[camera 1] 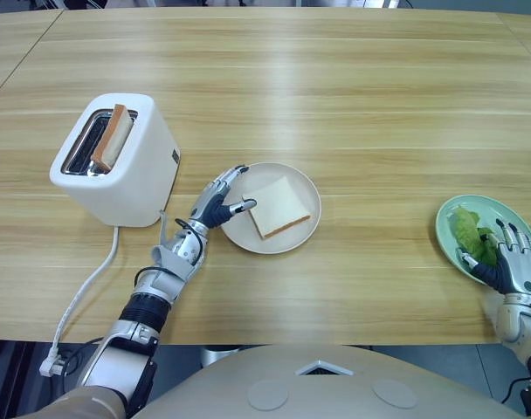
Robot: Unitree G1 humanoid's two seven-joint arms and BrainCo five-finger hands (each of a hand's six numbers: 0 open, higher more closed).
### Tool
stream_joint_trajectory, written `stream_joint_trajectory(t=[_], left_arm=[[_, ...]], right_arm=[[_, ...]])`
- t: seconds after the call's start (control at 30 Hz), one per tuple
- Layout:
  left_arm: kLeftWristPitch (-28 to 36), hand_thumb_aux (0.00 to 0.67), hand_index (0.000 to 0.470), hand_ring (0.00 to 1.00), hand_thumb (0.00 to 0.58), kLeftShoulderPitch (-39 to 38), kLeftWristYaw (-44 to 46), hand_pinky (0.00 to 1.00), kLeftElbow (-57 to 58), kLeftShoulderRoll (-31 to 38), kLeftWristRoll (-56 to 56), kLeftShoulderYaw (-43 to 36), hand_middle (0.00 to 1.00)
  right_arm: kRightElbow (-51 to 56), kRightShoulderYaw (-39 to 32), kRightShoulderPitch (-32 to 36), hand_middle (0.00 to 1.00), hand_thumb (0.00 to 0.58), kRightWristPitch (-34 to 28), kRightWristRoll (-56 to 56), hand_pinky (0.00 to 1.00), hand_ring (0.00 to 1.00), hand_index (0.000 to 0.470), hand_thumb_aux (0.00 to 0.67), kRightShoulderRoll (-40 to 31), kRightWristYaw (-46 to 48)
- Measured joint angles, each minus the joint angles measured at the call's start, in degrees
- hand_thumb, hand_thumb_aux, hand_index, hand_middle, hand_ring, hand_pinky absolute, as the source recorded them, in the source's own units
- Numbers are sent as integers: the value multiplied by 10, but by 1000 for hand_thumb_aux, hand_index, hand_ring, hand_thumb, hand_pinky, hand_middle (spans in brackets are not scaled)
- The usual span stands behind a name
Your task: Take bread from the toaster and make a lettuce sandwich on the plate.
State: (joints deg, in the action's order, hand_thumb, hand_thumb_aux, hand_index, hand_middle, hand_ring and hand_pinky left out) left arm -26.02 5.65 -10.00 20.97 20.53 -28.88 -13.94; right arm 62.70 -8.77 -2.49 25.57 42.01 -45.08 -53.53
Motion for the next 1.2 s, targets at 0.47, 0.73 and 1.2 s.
stream_joint_trajectory(t=[0.47, 0.73, 1.2], left_arm=[[19, 0, 0, 0, 0, -41, -28, 0, -81, 10, 1, 63, 0], [-12, 0, 0, 0, 0, -69, -118, 0, -172, 2, -31, 110, 0], [55, 0, 0, 0, 0, -146, -286, 0, -310, -11, -158, 263, 0]], right_arm=[[-152, -7, -33, 0, 580, 9, 0, 0, 0, 460, 670, -16, -74], [-520, -64, 47, 0, 580, 0, 41, 0, 0, 460, 670, 82, 78], [-142, -271, 309, 0, 580, 67, 121, 0, 0, 460, 670, 309, 157]])
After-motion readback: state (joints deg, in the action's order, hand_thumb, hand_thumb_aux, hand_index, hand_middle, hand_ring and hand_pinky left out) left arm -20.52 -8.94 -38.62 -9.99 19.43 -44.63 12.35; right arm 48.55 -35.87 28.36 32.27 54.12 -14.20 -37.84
